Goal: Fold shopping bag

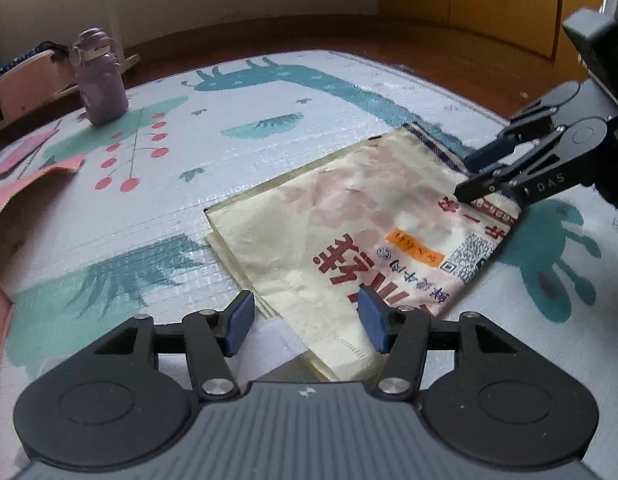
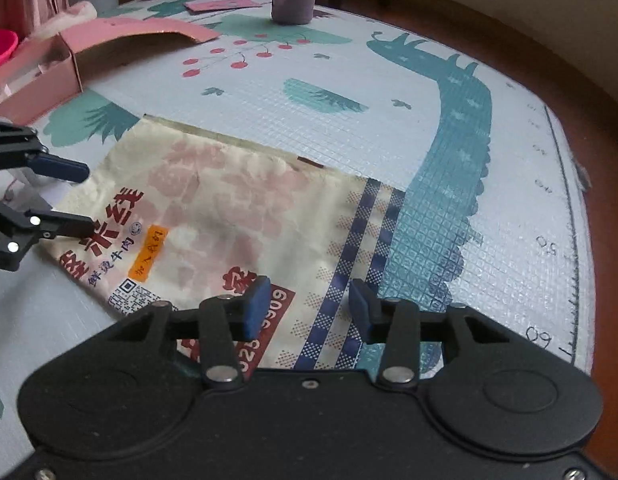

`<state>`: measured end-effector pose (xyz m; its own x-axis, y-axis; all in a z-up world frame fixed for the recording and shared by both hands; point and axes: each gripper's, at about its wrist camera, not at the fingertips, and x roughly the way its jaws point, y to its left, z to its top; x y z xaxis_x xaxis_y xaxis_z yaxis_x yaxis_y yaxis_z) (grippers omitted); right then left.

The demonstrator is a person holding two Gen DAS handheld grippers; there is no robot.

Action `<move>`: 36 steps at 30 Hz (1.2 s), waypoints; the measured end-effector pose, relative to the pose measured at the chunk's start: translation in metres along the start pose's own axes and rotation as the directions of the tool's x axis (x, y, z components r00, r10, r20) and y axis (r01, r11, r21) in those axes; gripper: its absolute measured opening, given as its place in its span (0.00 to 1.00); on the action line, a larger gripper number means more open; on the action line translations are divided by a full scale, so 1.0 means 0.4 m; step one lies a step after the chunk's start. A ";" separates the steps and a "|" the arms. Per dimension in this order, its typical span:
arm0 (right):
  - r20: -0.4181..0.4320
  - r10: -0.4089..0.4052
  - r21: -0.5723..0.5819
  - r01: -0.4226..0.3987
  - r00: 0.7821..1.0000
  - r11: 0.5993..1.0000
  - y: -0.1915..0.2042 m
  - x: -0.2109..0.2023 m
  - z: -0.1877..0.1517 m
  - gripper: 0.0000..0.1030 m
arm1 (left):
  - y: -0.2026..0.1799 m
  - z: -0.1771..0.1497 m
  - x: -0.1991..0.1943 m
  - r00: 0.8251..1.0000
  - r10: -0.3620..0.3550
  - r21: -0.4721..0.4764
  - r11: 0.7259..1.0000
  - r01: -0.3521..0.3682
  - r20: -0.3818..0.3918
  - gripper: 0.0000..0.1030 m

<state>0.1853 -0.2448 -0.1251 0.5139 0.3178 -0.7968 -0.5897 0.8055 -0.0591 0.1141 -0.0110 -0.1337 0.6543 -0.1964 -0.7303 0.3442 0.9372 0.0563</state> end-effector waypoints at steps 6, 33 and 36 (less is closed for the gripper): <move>-0.026 0.063 -0.010 -0.064 0.998 0.998 0.037 -0.026 -0.007 0.42 | 0.030 0.030 -0.113 0.976 0.060 -0.214 0.977 -0.015 0.207 0.56; -0.012 0.052 -0.107 -0.053 0.999 0.993 0.029 -0.040 -0.034 0.47 | -0.098 0.004 0.009 1.000 0.028 -0.039 0.999 -0.028 -0.001 0.58; 0.003 0.065 -0.107 -0.065 0.998 0.992 0.019 -0.033 -0.033 0.51 | -0.104 -0.013 0.003 0.999 0.049 -0.056 0.997 -0.047 0.025 0.58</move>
<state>0.1659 -0.2496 -0.1228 0.4764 0.3715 -0.7969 -0.6852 0.7248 -0.0717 0.0969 -0.0488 -0.1405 0.6867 -0.1575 -0.7097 0.2746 0.9601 0.0527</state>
